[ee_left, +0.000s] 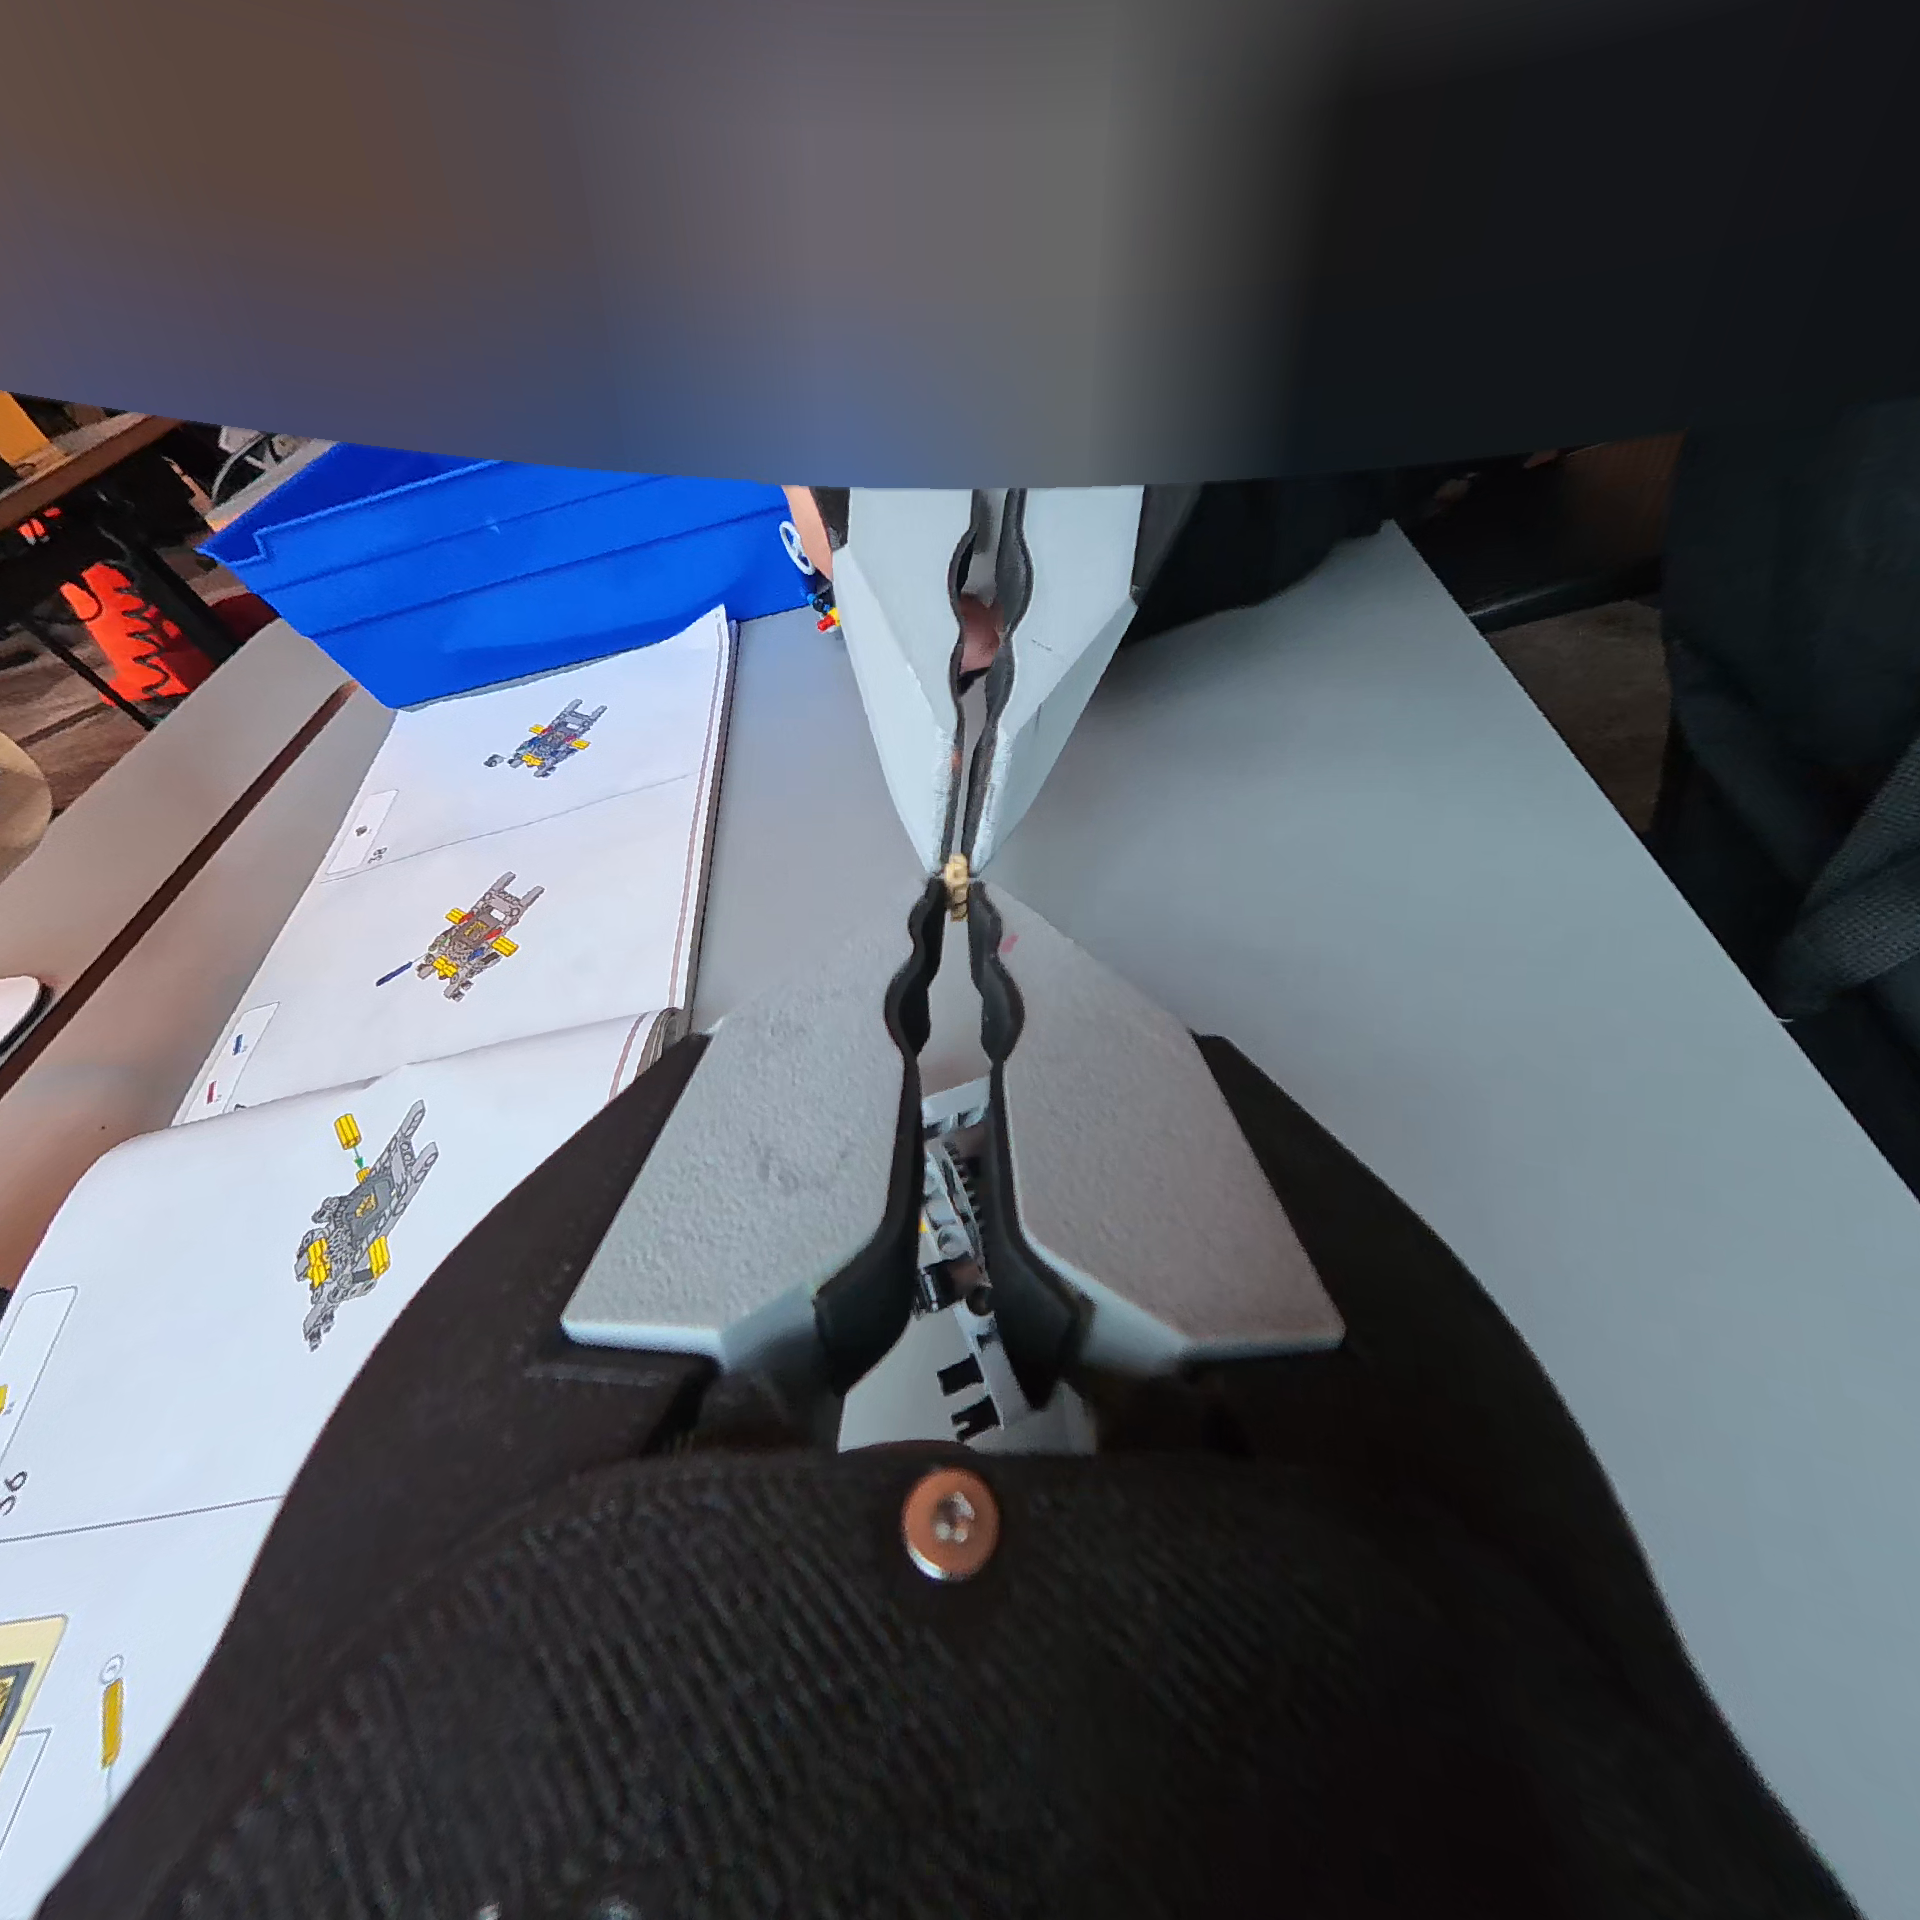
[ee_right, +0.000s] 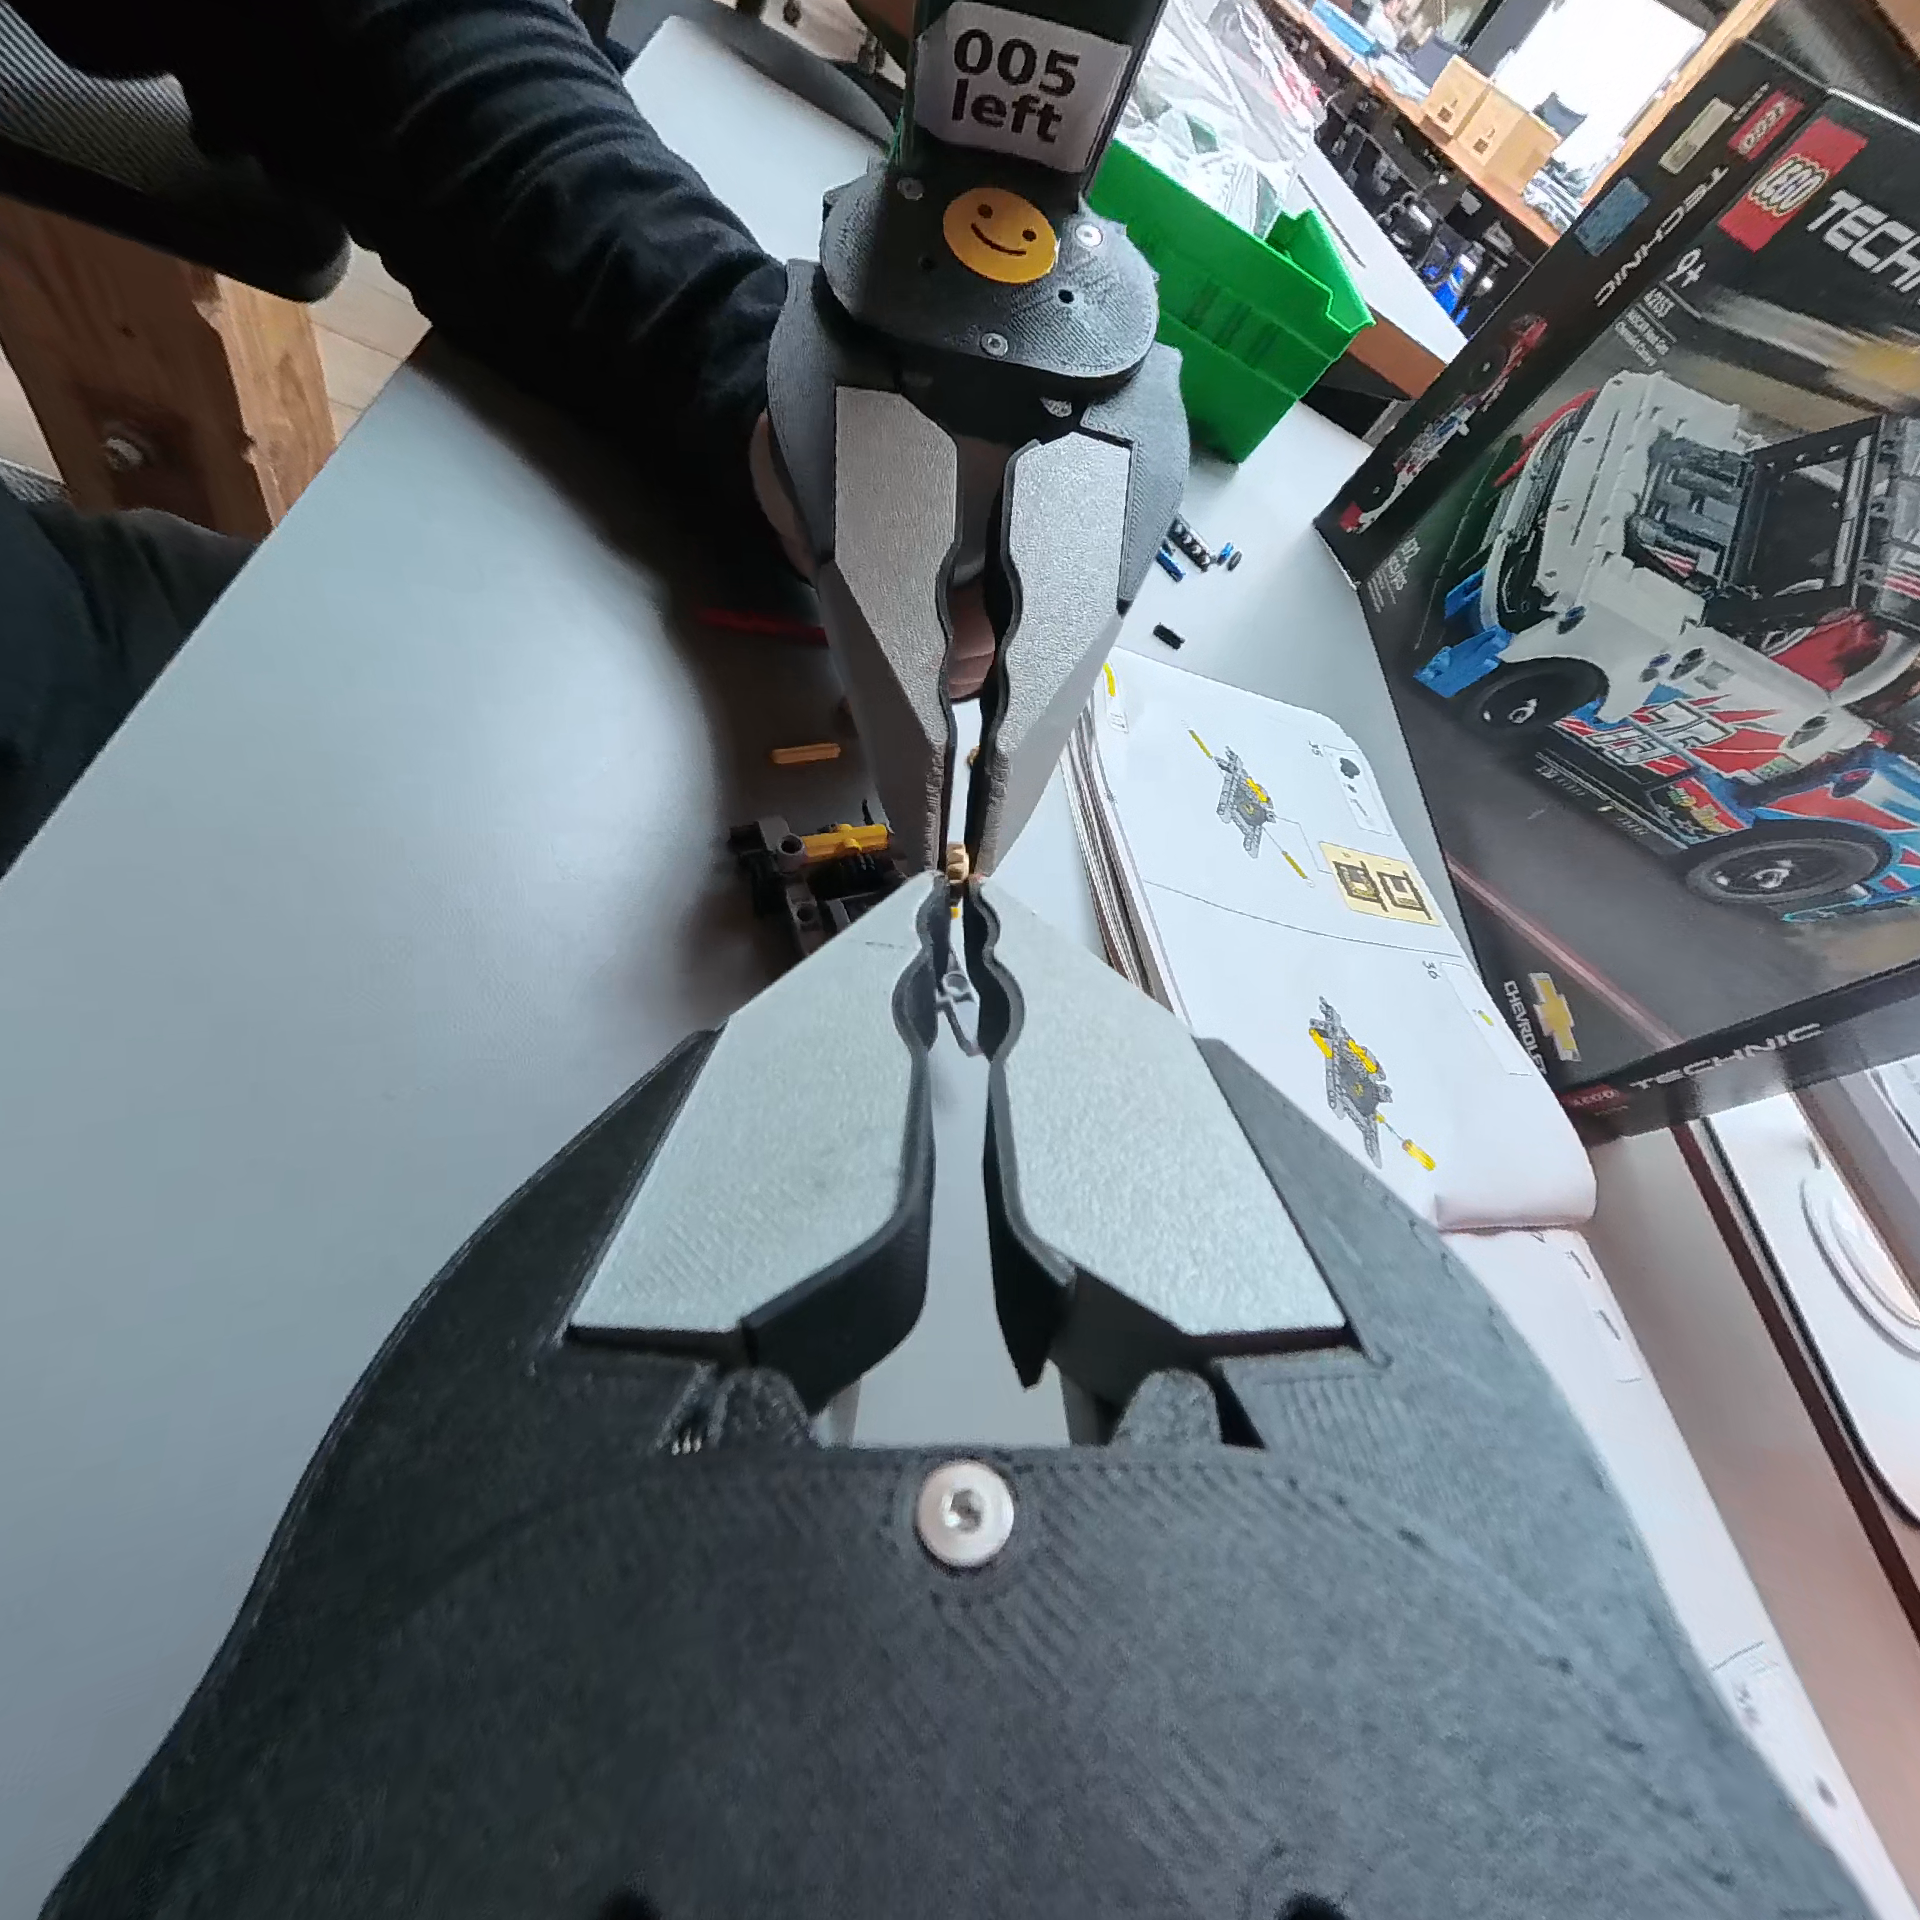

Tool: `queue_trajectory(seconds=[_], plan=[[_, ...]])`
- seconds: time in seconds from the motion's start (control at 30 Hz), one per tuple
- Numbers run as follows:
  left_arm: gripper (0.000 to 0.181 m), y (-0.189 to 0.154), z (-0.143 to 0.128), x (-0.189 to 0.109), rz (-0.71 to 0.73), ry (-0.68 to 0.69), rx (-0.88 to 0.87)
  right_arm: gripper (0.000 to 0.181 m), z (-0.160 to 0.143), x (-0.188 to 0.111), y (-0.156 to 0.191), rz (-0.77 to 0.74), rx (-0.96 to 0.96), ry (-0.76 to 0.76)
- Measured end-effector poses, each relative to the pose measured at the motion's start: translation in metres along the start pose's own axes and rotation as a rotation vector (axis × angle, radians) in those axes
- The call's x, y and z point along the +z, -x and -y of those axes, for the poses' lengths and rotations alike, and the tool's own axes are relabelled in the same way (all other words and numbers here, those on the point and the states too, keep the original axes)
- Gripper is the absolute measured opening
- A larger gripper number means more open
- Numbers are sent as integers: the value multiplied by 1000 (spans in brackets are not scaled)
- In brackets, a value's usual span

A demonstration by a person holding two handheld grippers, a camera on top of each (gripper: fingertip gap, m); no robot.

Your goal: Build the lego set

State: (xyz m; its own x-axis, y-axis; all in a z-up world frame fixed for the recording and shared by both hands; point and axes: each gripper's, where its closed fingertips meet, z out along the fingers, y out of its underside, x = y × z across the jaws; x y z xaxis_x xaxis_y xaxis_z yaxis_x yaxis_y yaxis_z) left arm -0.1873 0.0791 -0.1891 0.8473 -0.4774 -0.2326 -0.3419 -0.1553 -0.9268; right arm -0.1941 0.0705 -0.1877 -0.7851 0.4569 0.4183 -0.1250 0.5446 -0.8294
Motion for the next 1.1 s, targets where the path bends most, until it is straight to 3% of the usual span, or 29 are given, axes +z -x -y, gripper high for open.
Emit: queue_trajectory(seconds=[0.43,0.6,0.87,1.1], plan=[[13,7,-1,-6,9,8,-1,0,-3,-1,-1,-3,3,7],[12,19,-12,-22,-8,102,-59,0,-12,3,1,22,21,48],[12,17,-61,-23,-67,387,-169,0,-18,11,6,33,21,85],[14,20,-72,-26,-98,407,-297,0,-21,16,11,52,16,92]])
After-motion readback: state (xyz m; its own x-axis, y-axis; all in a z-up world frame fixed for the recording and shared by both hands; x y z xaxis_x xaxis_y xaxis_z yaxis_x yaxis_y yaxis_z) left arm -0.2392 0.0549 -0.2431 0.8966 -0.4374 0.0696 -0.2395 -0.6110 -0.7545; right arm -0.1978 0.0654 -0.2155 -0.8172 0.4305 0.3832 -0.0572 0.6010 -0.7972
